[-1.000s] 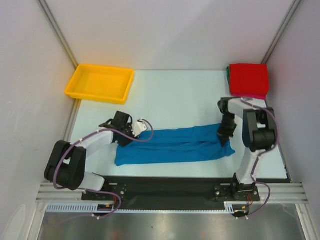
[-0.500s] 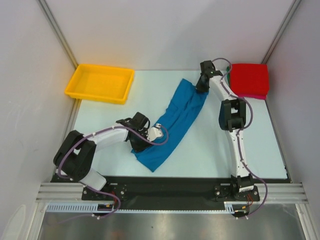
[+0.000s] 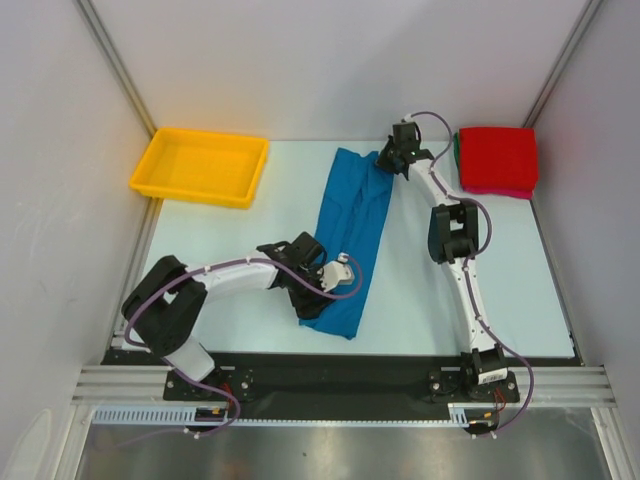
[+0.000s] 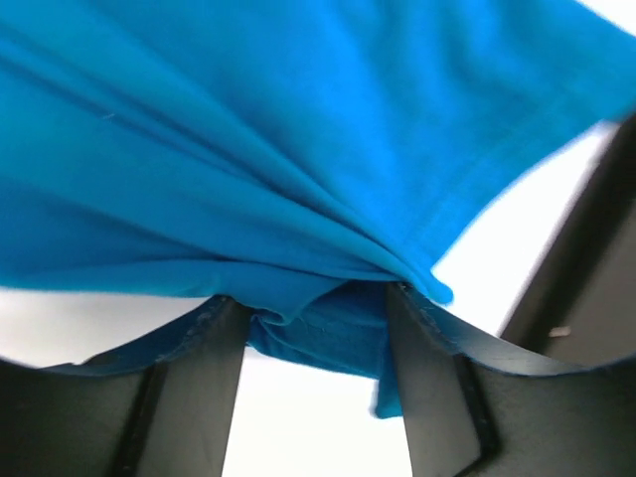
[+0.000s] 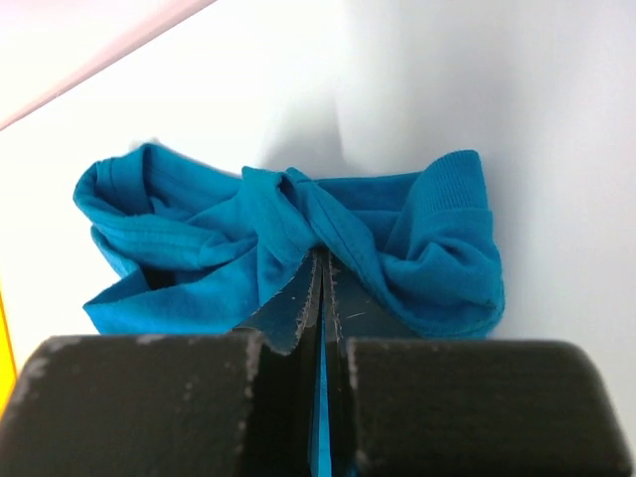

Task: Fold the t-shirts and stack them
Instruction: Fold the tshirt

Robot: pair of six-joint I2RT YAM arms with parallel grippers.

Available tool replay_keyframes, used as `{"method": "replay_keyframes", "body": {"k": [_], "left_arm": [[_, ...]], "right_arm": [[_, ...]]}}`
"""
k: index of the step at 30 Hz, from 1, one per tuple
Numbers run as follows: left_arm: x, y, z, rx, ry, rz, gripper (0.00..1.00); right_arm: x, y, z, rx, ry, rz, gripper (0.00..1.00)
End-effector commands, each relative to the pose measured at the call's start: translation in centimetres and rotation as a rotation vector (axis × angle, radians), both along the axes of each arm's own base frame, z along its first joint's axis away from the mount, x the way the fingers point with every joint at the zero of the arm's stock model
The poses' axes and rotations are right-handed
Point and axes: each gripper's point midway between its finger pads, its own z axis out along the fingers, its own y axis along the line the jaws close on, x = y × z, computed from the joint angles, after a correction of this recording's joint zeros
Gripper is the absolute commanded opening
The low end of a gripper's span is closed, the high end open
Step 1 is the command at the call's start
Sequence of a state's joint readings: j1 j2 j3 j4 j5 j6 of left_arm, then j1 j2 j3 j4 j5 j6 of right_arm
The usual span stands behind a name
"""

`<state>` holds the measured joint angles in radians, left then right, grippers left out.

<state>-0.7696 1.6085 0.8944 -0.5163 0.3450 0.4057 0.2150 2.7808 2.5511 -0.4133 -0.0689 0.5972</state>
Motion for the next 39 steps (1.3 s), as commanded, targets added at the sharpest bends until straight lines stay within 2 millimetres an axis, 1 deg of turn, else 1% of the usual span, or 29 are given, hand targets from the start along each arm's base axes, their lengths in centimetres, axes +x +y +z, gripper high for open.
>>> {"method": "replay_keyframes", "body": {"k": [1, 2, 3, 4, 6, 7, 8, 9, 10, 11, 13, 14, 16, 17, 18, 19, 20, 21, 23, 24, 25, 27, 28, 30, 31, 32, 33, 36, 39], "left_arm": [[-4.5, -2.9, 0.9, -0.092, 0.196, -0.05, 0.63], [-4.4, -2.8, 1.2, -0.089, 0.193, -0.05, 0.64], [-4.2, -2.6, 1.3, -0.078, 0.178, -0.048, 0.66], [-4.2, -2.3, 1.4, -0.065, 0.174, -0.045, 0.68], [-4.0, -1.8, 1.7, -0.044, 0.151, -0.037, 0.7], [-3.9, -1.6, 2.2, -0.035, 0.141, -0.037, 0.76], [-3.8, -1.4, 2.5, -0.027, 0.136, -0.035, 0.82], [-3.8, -1.3, 3.0, -0.025, 0.13, -0.039, 0.84], [-3.7, -1.0, 3.7, -0.011, 0.123, -0.039, 0.92], [-3.6, -0.8, 4.2, -0.008, 0.111, -0.042, 0.93], [-3.5, 0.1, 4.9, 0.023, 0.077, -0.051, 0.94], [-3.3, 0.5, 5.9, 0.012, 0.041, -0.051, 0.94], [-3.3, 1.7, 6.9, 0.016, 0.014, -0.05, 0.95], [-3.0, 2.2, 8.1, -0.011, -0.019, -0.03, 0.96], [-2.2, 3.1, 8.8, -0.033, -0.031, 0.022, 0.97], [-2.0, 3.9, 9.1, -0.048, -0.028, 0.055, 0.97], [-1.4, 4.4, 9.6, -0.068, -0.039, 0.088, 0.97], [-0.1, 5.8, 10.6, -0.087, -0.083, 0.162, 0.96], [1.1, 7.0, 11.2, -0.078, -0.148, 0.198, 0.95], [1.3, 7.3, 11.7, -0.085, -0.178, 0.205, 0.95], [1.3, 7.4, 11.6, -0.087, -0.19, 0.2, 0.94], [1.4, 7.3, 11.8, -0.101, -0.203, 0.208, 0.93], [1.6, 7.3, 11.7, -0.109, -0.212, 0.217, 0.93], [1.9, 7.1, 11.7, -0.115, -0.22, 0.23, 0.93], [2.2, 6.9, 11.9, -0.124, -0.231, 0.232, 0.93], [2.4, 6.8, 12.2, -0.135, -0.241, 0.234, 0.94], [2.8, 6.3, 12.5, -0.155, -0.252, 0.237, 0.94], [3.4, 5.5, 13.0, -0.195, -0.244, 0.27, 0.94], [3.5, 4.8, 12.6, -0.213, -0.211, 0.286, 0.94]], "right_arm": [[0.8, -0.7, 4.0, -0.01, -0.084, -0.004, 0.0], [0.8, -1.2, 4.7, -0.01, -0.09, -0.011, 0.01], [0.9, -1.5, 7.9, -0.003, -0.142, -0.016, 0.03], [0.6, -2.0, 8.1, -0.014, -0.135, -0.018, 0.06], [0.3, -2.4, 10.3, -0.05, -0.163, -0.009, 0.2], [0.1, -2.7, 12.6, -0.056, -0.193, -0.009, 0.26], [-0.2, -3.0, 13.7, -0.063, -0.203, -0.009, 0.34], [-0.6, -3.1, 14.4, -0.061, -0.199, -0.005, 0.37], [-1.2, -3.3, 16.8, -0.06, -0.224, -0.004, 0.42], [-1.7, -3.5, 17.6, -0.065, -0.225, -0.007, 0.46], [-3.1, -4.1, 19.2, -0.092, -0.213, -0.016, 0.53], [-4.5, -4.5, 21.2, -0.097, -0.217, -0.022, 0.54], [-7.3, -5.4, 20.2, -0.135, -0.123, -0.044, 0.57], [-9.9, -5.5, 23.6, -0.128, -0.147, -0.044, 0.58], [-12.9, -5.5, 18.6, -0.15, -0.007, -0.034, 0.58], [-15.0, -5.5, 18.6, -0.148, 0.01, -0.029, 0.59], [-17.5, -5.2, 17.1, -0.153, 0.051, -0.014, 0.59], [-21.9, -4.3, 16.2, -0.143, 0.085, 0.002, 0.59], [-26.5, -3.4, 14.1, -0.136, 0.143, 0.013, 0.59], [-29.0, -3.0, 15.6, -0.107, 0.113, 0.018, 0.6], [-33.0, -1.6, 11.3, -0.092, 0.224, 0.04, 0.59], [-36.8, -0.2, 10.5, -0.015, 0.257, 0.06, 0.59], [-40.0, 1.0, 7.8, 0.003, 0.335, 0.071, 0.59], [-43.0, 2.9, 6.3, 0.047, 0.375, 0.116, 0.58], [-45.6, 3.7, 4.6, 0.038, 0.412, 0.162, 0.57], [-46.8, 4.5, 4.0, 0.069, 0.45, 0.166, 0.57], [-47.1, 5.5, 3.7, 0.102, 0.444, 0.189, 0.57], [-49.4, 7.2, 1.0, 0.185, 0.505, 0.219, 0.52], [-50.2, 7.7, -0.3, 0.223, 0.533, 0.234, 0.38]]}}
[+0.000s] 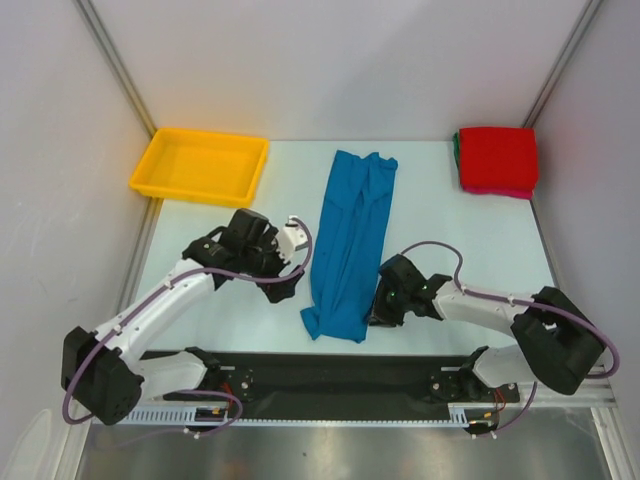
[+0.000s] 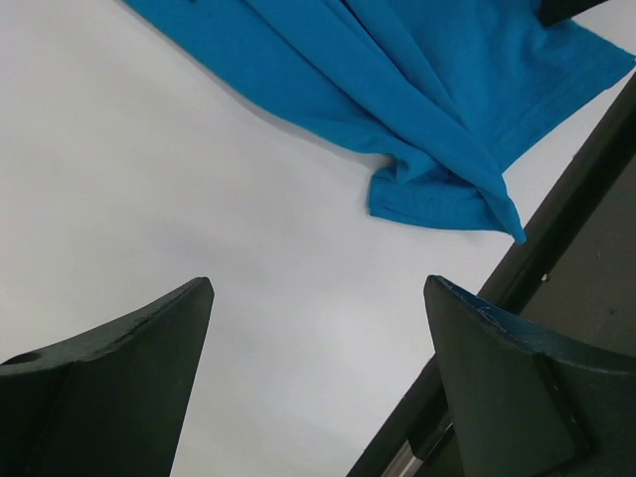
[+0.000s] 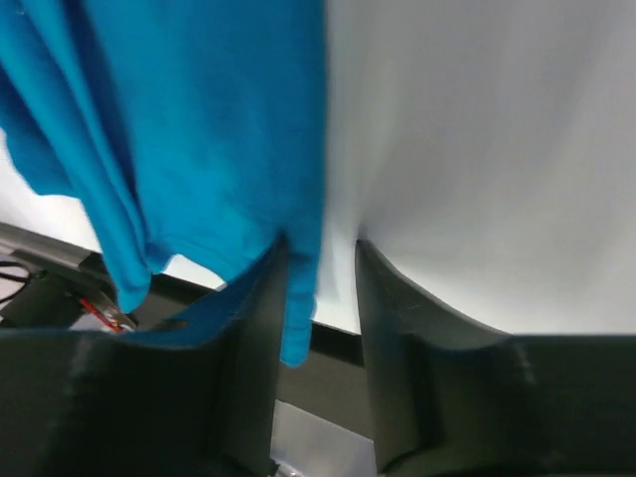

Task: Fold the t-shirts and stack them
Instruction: Fold the tshirt

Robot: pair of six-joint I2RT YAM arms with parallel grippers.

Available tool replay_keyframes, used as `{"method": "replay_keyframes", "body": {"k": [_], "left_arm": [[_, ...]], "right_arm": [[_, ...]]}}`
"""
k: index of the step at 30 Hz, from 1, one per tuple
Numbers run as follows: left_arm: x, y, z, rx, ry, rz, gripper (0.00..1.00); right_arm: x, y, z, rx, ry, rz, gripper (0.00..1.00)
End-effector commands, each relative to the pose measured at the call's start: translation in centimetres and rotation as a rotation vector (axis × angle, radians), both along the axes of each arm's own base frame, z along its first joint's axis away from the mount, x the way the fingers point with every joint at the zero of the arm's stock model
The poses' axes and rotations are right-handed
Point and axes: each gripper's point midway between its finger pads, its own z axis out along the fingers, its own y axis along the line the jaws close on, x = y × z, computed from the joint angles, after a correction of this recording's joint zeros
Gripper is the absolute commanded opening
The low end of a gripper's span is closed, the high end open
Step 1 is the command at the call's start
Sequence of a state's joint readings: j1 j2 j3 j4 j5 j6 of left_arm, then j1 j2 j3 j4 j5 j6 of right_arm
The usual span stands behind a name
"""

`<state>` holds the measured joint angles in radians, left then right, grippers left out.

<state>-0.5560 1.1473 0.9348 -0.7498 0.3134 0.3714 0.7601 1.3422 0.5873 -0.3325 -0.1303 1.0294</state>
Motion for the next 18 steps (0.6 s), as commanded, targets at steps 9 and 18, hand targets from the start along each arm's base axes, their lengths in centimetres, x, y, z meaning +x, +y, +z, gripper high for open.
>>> {"method": "replay_keyframes", "body": {"k": [9, 18], "left_arm": [[0.9, -4.8, -0.7, -0.142, 0.103, 0.057, 0.8], [-3.4, -8.4, -6.4, -0.051, 0.281, -0.057, 0.79]], "right_arm": [[-0.6, -3.5, -2.0, -0.012, 0.035, -0.113, 0.0], [-1.9, -6.9, -1.6, -0.049, 0.017, -0.063, 0.0]]}}
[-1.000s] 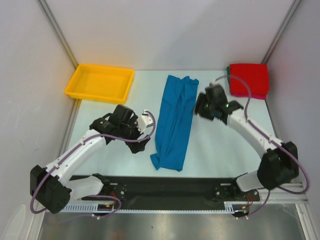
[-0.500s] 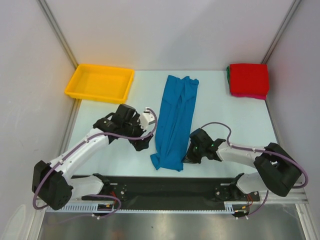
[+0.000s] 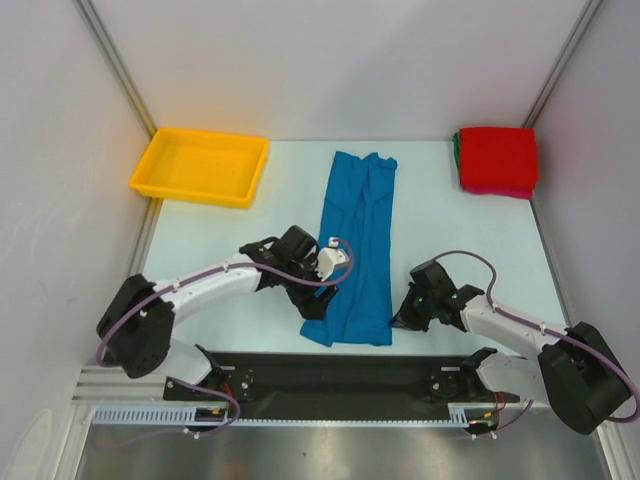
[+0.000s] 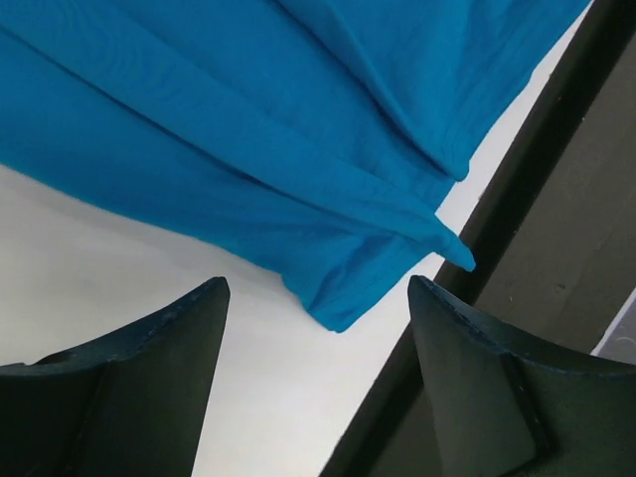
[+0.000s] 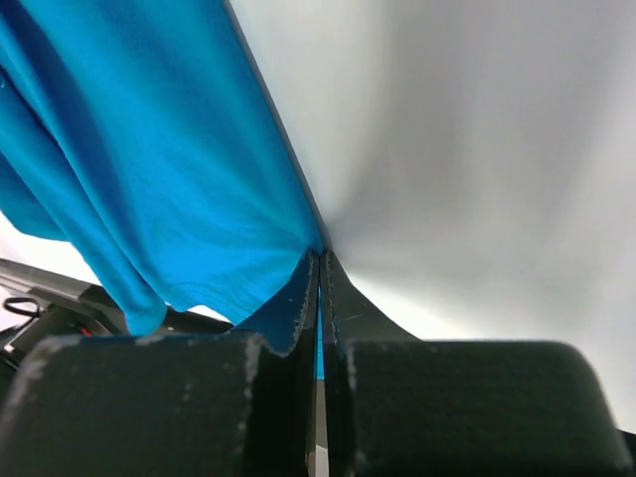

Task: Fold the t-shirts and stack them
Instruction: Fold the tshirt

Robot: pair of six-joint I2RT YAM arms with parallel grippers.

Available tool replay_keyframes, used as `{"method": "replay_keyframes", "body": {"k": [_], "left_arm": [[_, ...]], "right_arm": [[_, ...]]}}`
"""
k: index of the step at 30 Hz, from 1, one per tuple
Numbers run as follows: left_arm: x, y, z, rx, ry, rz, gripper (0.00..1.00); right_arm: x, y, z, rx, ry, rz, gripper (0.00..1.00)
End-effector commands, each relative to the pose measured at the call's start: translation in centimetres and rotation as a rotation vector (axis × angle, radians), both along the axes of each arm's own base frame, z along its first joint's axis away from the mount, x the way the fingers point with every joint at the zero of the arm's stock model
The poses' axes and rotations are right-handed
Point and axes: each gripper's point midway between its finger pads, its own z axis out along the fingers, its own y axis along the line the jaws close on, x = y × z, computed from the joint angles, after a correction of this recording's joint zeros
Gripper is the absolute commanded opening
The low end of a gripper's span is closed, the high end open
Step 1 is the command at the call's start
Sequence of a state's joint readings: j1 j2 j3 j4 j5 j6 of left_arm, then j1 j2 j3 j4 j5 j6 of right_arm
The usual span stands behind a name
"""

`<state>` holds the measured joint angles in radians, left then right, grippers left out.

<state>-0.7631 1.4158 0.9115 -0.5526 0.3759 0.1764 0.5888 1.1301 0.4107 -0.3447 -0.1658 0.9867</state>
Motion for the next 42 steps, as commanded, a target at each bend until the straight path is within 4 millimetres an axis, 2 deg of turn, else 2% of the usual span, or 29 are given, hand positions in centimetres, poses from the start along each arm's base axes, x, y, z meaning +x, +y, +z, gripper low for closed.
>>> {"method": "replay_keyframes", "body": {"k": [1, 4, 7, 8, 10, 11, 13, 14, 15, 16, 18, 19, 21, 22, 23, 25, 27, 28, 29, 30, 31, 34, 36, 39, 41, 42], "left_arm": [[-0.5, -0.9, -1.3, -0.008, 0.081, 0.035, 0.79], [0.2, -0.2, -1.9, 0.043, 0.036, 0.044, 0.76], [0.3, 0.7, -1.6, 0.053, -0.042, 0.002, 0.75], [0.3, 0.7, -0.6, 0.027, -0.089, -0.022, 0.74], [-0.1, 1.5, -1.1, 0.045, -0.165, -0.118, 0.73], [0.3, 1.8, -1.2, 0.07, -0.243, -0.176, 0.73], [-0.2, 2.7, -2.7, 0.106, -0.254, -0.24, 0.73], [-0.5, 2.8, -3.2, 0.124, -0.263, -0.269, 0.76], [-0.7, 3.0, -3.9, 0.143, -0.278, -0.304, 0.78], [-0.8, 2.9, -4.0, 0.149, -0.288, -0.319, 0.79], [-1.1, 2.2, -4.1, 0.119, -0.27, -0.293, 0.79], [-1.2, 1.9, -4.1, 0.107, -0.251, -0.276, 0.79], [-1.5, 0.7, -3.8, 0.048, -0.169, -0.21, 0.73], [-1.7, 0.6, -4.6, 0.07, -0.111, -0.203, 0.69], [-2.2, 0.0, -4.1, 0.037, -0.028, -0.181, 0.58], [-3.1, -0.2, -4.3, 0.008, 0.053, -0.179, 0.51], [-4.0, -0.3, -4.3, -0.017, 0.09, -0.2, 0.35], [-4.2, -0.4, -4.1, -0.018, 0.094, -0.207, 0.31], [-4.5, -0.4, -3.8, -0.025, 0.109, -0.209, 0.19], [-4.6, -0.8, -3.3, -0.04, 0.117, -0.216, 0.12], [-5.1, -1.3, -2.9, -0.065, 0.15, -0.23, 0.0], [-6.6, -2.2, -2.6, -0.087, 0.307, -0.216, 0.0], [-7.3, -2.2, -3.6, -0.066, 0.393, -0.184, 0.0], [-7.2, -2.2, -4.0, -0.07, 0.386, -0.154, 0.0], [-7.5, -2.5, -3.4, -0.103, 0.386, -0.149, 0.01], [-7.6, -2.4, -2.7, -0.127, 0.365, -0.149, 0.06]], "right_arm": [[-1.6, -1.7, -0.9, -0.07, 0.039, 0.06, 0.0], [-1.3, -1.5, -0.9, -0.071, 0.034, 0.067, 0.0], [-1.0, -1.7, -0.7, -0.081, 0.028, 0.099, 0.0], [-1.1, -2.0, -0.8, -0.09, 0.04, 0.104, 0.0], [-0.8, -1.9, -0.5, -0.097, 0.029, 0.134, 0.0], [-0.8, -1.9, -0.7, -0.101, 0.037, 0.144, 0.0], [-0.5, -1.6, -0.4, -0.095, 0.036, 0.16, 0.02], [-0.4, -1.5, -0.3, -0.095, 0.038, 0.164, 0.06], [-0.4, -1.5, -0.1, -0.099, 0.043, 0.168, 0.27], [0.7, -1.3, 0.9, -0.11, 0.007, 0.17, 0.39], [0.6, -1.9, 2.4, -0.175, -0.013, 0.18, 0.51], [1.8, -2.3, 4.1, -0.224, -0.057, 0.156, 0.54], [2.6, -2.1, 6.2, -0.213, -0.127, 0.131, 0.58], [3.0, -1.4, 6.8, -0.179, -0.151, 0.127, 0.59], [2.6, -0.9, 6.5, -0.142, -0.129, 0.117, 0.59], [2.6, -0.5, 5.9, -0.119, -0.116, 0.105, 0.59], [2.1, -0.8, 4.7, -0.123, -0.078, 0.083, 0.58], [2.1, -0.6, 4.5, -0.114, -0.082, 0.078, 0.58], [2.0, -0.7, 4.3, -0.109, -0.081, 0.07, 0.58], [2.1, -0.6, 4.4, -0.1, -0.086, 0.064, 0.57], [2.2, -0.7, 4.5, -0.096, -0.095, 0.059, 0.57], [1.9, -1.3, 3.9, -0.108, -0.076, 0.049, 0.57], [1.6, -1.6, 3.5, -0.113, -0.062, 0.054, 0.56], [1.2, -1.7, 3.6, -0.111, -0.059, 0.063, 0.56], [1.2, -1.6, 3.8, -0.109, -0.063, 0.074, 0.56], [1.3, -1.7, 3.9, -0.117, -0.066, 0.075, 0.56]]}}
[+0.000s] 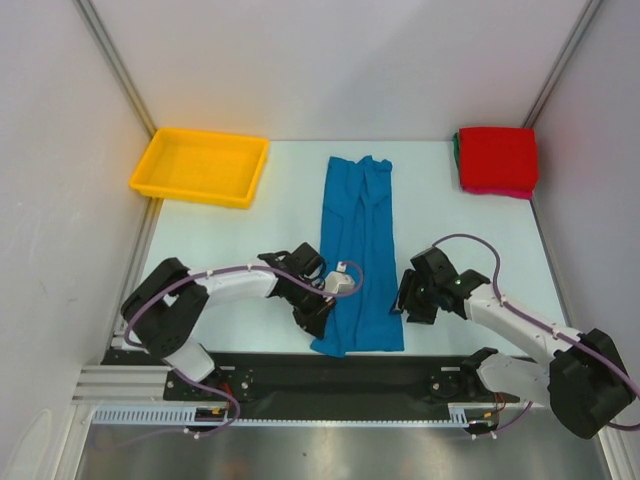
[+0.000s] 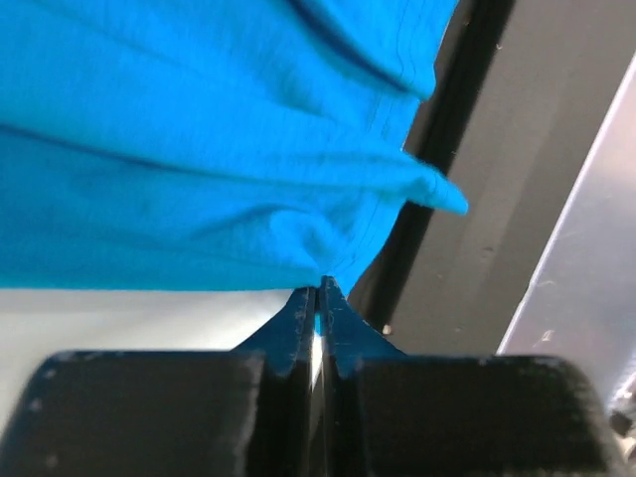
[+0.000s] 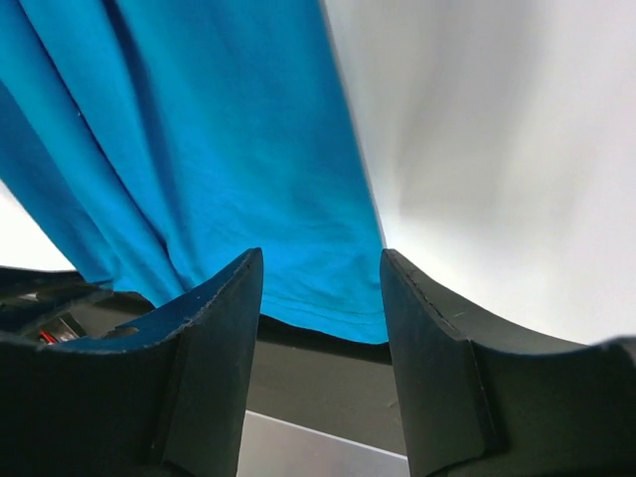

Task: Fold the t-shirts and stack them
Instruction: Fold the tshirt

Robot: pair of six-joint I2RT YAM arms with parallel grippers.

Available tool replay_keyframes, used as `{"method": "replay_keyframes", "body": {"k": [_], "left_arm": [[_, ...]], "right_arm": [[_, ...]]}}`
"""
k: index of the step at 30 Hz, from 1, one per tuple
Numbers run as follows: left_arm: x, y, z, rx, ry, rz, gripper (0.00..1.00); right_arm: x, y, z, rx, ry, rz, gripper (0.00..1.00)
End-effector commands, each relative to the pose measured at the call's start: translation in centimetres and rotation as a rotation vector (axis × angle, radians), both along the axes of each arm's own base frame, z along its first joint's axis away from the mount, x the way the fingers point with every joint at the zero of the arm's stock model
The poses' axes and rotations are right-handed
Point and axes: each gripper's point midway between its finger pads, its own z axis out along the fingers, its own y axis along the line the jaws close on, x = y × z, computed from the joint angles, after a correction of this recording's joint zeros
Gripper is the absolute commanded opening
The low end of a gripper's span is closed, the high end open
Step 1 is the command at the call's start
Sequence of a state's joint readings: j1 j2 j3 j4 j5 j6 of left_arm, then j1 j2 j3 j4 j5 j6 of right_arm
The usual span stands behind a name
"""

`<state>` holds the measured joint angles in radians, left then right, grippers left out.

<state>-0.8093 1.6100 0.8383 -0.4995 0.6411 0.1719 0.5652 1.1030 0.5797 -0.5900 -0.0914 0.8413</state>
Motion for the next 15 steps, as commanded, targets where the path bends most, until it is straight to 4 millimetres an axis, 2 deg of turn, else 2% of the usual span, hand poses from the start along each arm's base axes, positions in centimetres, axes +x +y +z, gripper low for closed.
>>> {"method": "replay_keyframes", "body": {"k": [1, 5, 8, 9, 11, 12, 13, 15], "left_arm": [[-1.0, -1.0, 2.8, -0.113, 0.023, 0.019, 0.24], [0.1, -0.3, 4.8, -0.129, -0.071, 0.049, 0.69], [2.3, 0.6, 6.8, -0.107, -0.244, 0.053, 0.68], [3.8, 1.2, 7.1, -0.064, -0.349, 0.063, 0.67], [4.7, 1.5, 7.8, -0.058, -0.59, -0.083, 0.66], [4.3, 2.3, 6.0, -0.013, -0.643, -0.15, 0.66], [4.2, 2.2, 5.1, 0.024, -0.755, -0.265, 0.63], [2.3, 2.9, 2.2, 0.076, -0.772, -0.422, 0.63]], "right_arm": [[0.1, -0.1, 0.9, 0.001, -0.02, 0.007, 0.56], [-0.4, -0.5, 0.4, -0.014, 0.004, 0.006, 0.58], [-1.6, -1.4, -0.7, -0.047, 0.068, 0.0, 0.58], [-1.9, -1.3, -0.8, -0.036, 0.082, 0.009, 0.58], [-2.5, -1.0, -1.0, -0.022, 0.099, 0.017, 0.57], [-2.7, -0.7, -1.1, -0.007, 0.107, 0.023, 0.56], [-2.9, -0.5, -1.3, 0.001, 0.117, 0.026, 0.56], [-3.6, -0.1, -1.7, 0.022, 0.149, 0.033, 0.53]]}}
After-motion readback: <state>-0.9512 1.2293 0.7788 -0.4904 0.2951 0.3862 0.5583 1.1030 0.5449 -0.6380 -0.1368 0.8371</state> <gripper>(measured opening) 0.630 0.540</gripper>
